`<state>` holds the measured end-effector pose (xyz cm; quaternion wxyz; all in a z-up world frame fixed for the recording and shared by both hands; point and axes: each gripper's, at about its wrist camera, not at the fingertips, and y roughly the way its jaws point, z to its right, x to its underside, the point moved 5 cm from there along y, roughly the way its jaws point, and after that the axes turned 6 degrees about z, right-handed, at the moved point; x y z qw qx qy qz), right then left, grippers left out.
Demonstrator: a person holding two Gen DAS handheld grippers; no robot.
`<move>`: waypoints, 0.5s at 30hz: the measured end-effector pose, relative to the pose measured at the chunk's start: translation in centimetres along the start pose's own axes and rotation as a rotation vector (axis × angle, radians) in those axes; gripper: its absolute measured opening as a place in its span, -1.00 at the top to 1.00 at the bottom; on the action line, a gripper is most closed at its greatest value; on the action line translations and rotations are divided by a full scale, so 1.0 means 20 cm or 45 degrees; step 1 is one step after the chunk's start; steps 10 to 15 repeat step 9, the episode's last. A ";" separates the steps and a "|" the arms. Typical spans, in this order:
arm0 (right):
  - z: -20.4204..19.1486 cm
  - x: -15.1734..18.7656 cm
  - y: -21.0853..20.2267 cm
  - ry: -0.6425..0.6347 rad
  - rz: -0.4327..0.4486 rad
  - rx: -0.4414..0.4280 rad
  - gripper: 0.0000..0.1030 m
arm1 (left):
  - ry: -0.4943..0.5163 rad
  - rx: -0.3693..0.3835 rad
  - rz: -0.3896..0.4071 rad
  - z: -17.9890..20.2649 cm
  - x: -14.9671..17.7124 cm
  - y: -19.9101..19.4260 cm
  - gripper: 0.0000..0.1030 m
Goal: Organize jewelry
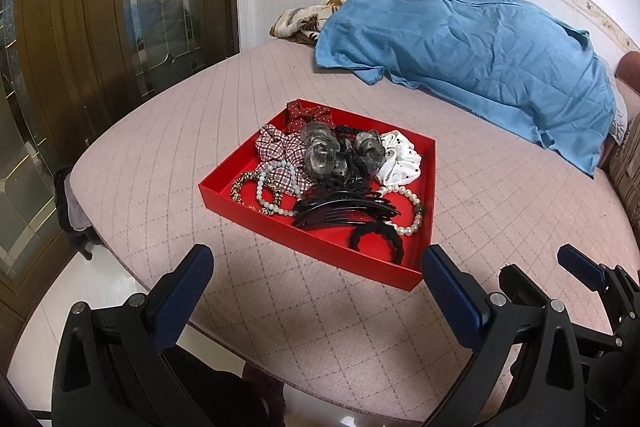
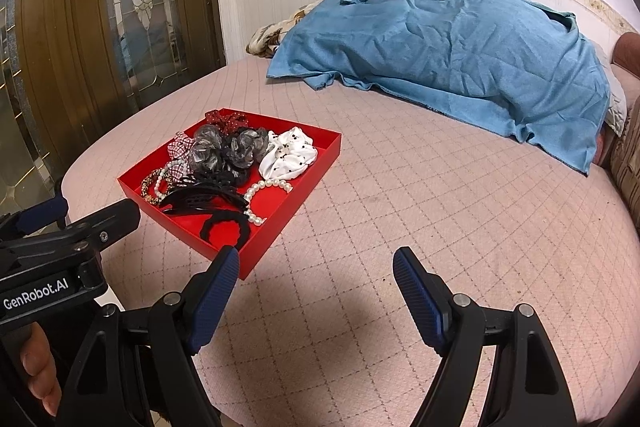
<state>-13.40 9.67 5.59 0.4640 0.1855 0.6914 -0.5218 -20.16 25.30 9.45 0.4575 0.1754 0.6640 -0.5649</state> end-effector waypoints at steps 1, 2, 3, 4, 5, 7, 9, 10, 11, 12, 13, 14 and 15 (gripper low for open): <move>0.00 0.00 0.00 0.001 -0.002 -0.002 -0.61 | -0.002 0.000 0.000 0.00 0.00 0.00 -1.00; 0.00 0.00 0.00 0.003 -0.003 -0.004 -0.61 | -0.001 -0.001 0.001 0.00 0.00 0.00 -1.00; 0.01 0.01 0.00 0.009 -0.005 -0.006 -0.61 | -0.001 -0.003 0.000 0.00 0.00 0.00 -1.00; 0.02 0.01 0.00 0.014 -0.007 -0.008 -0.61 | -0.001 -0.009 -0.002 0.00 0.00 0.00 -1.00; 0.03 0.01 0.01 0.023 -0.010 -0.010 -0.62 | 0.000 -0.013 -0.005 0.01 -0.01 0.01 -1.00; 0.05 0.01 0.01 0.043 -0.016 -0.012 -0.62 | -0.003 -0.011 -0.019 0.02 -0.02 0.02 -1.00; 0.08 0.02 0.01 0.066 -0.024 -0.013 -0.63 | -0.001 0.005 -0.043 0.05 -0.03 0.04 -1.00; 0.08 0.02 0.01 0.066 -0.024 -0.013 -0.63 | -0.001 0.005 -0.043 0.05 -0.03 0.04 -1.00; 0.08 0.02 0.01 0.066 -0.024 -0.013 -0.63 | -0.001 0.005 -0.043 0.05 -0.03 0.04 -1.00; 0.08 0.02 0.01 0.066 -0.024 -0.013 -0.63 | -0.001 0.005 -0.043 0.05 -0.03 0.04 -1.00; 0.08 0.02 0.01 0.066 -0.024 -0.013 -0.63 | -0.001 0.005 -0.043 0.05 -0.03 0.04 -1.00; 0.08 0.02 0.01 0.066 -0.024 -0.013 -0.63 | -0.001 0.005 -0.043 0.05 -0.03 0.04 -1.00; 0.08 0.02 0.01 0.066 -0.024 -0.013 -0.63 | -0.001 0.005 -0.043 0.05 -0.03 0.04 -1.00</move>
